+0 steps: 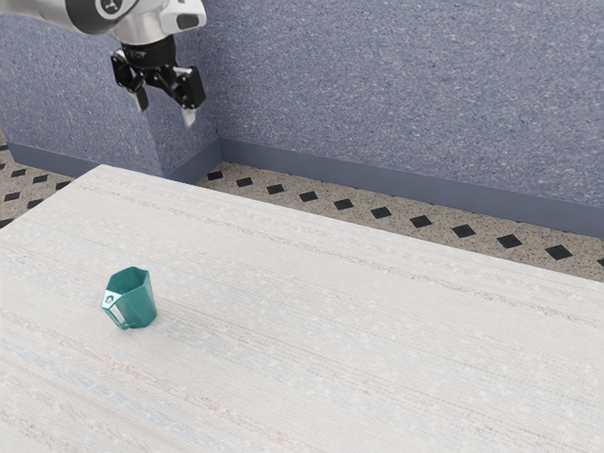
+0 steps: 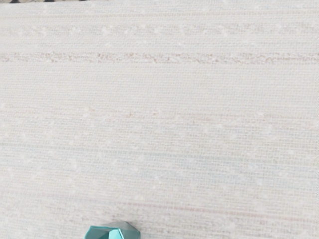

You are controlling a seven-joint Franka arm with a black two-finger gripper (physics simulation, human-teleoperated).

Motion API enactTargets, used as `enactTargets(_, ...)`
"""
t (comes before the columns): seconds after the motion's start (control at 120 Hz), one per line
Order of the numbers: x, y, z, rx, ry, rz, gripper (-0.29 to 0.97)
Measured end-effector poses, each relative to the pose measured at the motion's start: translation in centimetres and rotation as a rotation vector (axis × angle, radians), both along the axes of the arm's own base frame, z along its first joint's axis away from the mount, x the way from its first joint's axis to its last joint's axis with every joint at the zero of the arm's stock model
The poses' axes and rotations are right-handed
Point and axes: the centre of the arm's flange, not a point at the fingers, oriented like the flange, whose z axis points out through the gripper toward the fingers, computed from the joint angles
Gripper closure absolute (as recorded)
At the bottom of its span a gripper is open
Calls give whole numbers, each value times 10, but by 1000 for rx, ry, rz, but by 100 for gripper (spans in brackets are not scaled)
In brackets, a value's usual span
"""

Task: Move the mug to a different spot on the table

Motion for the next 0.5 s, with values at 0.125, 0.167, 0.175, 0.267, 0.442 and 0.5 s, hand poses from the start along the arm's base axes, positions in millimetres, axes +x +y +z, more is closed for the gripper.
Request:
enactTargets(0.125, -1, -1, -10, 3, 35, 10, 0)
enactTargets(0.167, -4, -1, -21, 2, 70, 17, 0)
enactTargets(0.175, -6, 0, -23, 1, 78, 18, 0)
enactTargets(0.267, -31, 2, -49, 2, 161, 35, 0)
enactTargets(0.442, -70, 26, -125, -60, 322, 107, 0)
enactTargets(0.5, -85, 43, -147, -91, 346, 147, 0)
